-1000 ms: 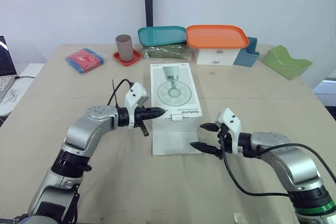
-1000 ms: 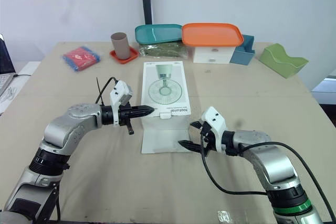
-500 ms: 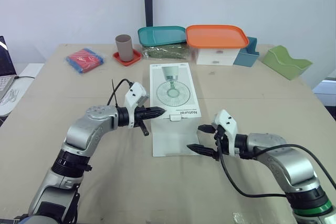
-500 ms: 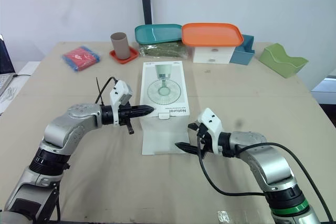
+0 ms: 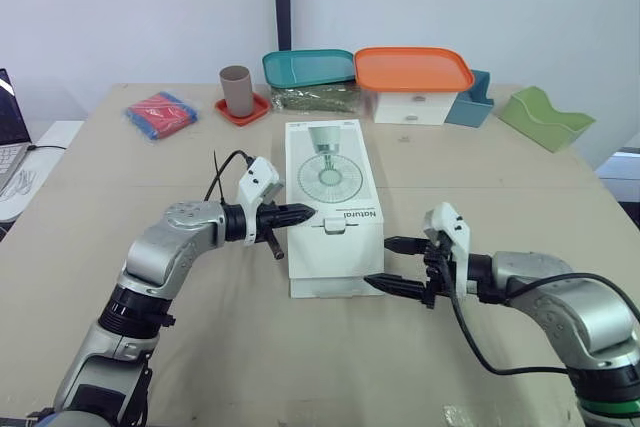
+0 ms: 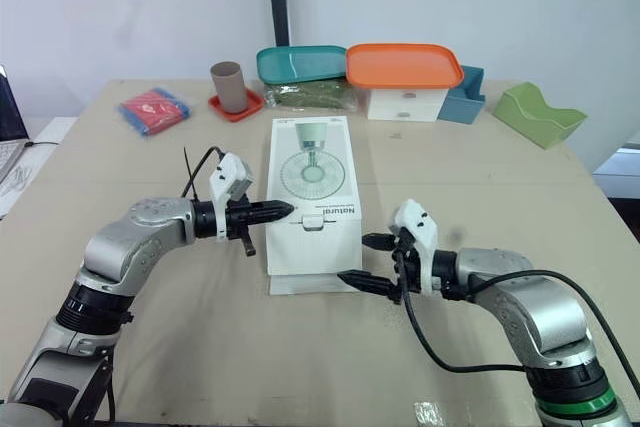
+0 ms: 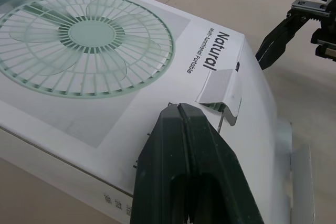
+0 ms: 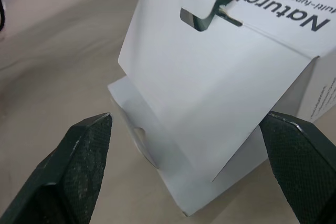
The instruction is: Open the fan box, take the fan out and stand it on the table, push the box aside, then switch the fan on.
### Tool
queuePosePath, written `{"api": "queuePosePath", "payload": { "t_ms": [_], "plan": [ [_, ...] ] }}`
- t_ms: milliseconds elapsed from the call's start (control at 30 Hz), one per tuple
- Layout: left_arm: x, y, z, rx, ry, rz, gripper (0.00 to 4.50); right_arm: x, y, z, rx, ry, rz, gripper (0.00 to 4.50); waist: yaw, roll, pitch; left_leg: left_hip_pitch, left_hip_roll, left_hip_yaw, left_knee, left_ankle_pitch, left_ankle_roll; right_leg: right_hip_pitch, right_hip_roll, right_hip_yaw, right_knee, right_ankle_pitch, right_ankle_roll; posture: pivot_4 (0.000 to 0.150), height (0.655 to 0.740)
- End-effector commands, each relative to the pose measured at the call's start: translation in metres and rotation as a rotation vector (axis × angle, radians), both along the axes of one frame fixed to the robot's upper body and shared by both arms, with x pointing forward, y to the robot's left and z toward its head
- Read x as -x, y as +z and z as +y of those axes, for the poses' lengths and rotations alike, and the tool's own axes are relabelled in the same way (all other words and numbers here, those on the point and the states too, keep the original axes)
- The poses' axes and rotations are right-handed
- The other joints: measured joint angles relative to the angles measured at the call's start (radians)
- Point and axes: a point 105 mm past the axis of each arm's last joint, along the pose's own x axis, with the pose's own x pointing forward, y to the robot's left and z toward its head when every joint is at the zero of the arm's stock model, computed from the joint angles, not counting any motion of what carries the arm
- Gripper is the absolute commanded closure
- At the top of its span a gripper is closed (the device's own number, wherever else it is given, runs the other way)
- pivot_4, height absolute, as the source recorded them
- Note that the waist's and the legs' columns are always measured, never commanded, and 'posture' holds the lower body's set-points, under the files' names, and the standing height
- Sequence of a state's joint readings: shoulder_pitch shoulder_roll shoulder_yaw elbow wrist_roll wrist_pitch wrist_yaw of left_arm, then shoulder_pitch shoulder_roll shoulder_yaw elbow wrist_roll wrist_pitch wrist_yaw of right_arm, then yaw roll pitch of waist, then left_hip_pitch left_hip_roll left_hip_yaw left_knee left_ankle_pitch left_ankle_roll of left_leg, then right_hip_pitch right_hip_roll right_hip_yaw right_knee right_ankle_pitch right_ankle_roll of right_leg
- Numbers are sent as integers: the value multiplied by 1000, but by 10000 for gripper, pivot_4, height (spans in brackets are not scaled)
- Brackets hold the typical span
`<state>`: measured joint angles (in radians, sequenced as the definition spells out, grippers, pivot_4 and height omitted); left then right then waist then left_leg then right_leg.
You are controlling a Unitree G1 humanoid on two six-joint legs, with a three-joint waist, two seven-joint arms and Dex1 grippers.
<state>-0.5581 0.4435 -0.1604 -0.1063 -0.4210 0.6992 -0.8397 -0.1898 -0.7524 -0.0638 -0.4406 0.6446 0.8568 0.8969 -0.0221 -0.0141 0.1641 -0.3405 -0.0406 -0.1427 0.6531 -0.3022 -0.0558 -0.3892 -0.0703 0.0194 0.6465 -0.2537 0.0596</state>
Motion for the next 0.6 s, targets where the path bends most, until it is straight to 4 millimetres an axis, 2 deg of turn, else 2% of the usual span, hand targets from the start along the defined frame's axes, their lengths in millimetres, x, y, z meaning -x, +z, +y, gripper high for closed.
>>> {"api": "queuePosePath", "payload": {
  "t_ms": [33,233,400,500,567,600],
  "plan": [
    [0,-4,2,-21,-1,20,44853,11,17,3,-46,43,-19,0,0,0,0,0,0,0,0,0,0,0,0,0,0,0,0,1500,7400],
    [-1,-4,1,-26,-7,15,44853,19,24,9,-108,68,19,0,0,0,0,0,0,0,0,0,0,0,0,0,0,0,0,1500,7400],
    [-1,-5,1,-32,-10,12,44853,18,29,7,-126,58,5,0,0,0,0,0,0,0,0,0,0,0,0,0,0,0,0,1500,7400],
    [-3,-5,4,-34,-6,11,45000,13,33,6,-136,33,-29,8059,0,0,0,0,0,0,0,0,0,0,0,0,0,0,0,1500,7400],
    [-4,-4,6,-34,-3,8,45000,11,34,5,-137,28,-40,17753,0,0,0,0,0,0,0,0,0,0,0,0,0,0,0,1500,7400],
    [-4,-4,7,-34,-3,7,45000,10,34,5,-137,28,-41,20620,0,0,0,0,0,0,0,0,0,0,0,0,0,0,0,1500,7400]
  ]
}}
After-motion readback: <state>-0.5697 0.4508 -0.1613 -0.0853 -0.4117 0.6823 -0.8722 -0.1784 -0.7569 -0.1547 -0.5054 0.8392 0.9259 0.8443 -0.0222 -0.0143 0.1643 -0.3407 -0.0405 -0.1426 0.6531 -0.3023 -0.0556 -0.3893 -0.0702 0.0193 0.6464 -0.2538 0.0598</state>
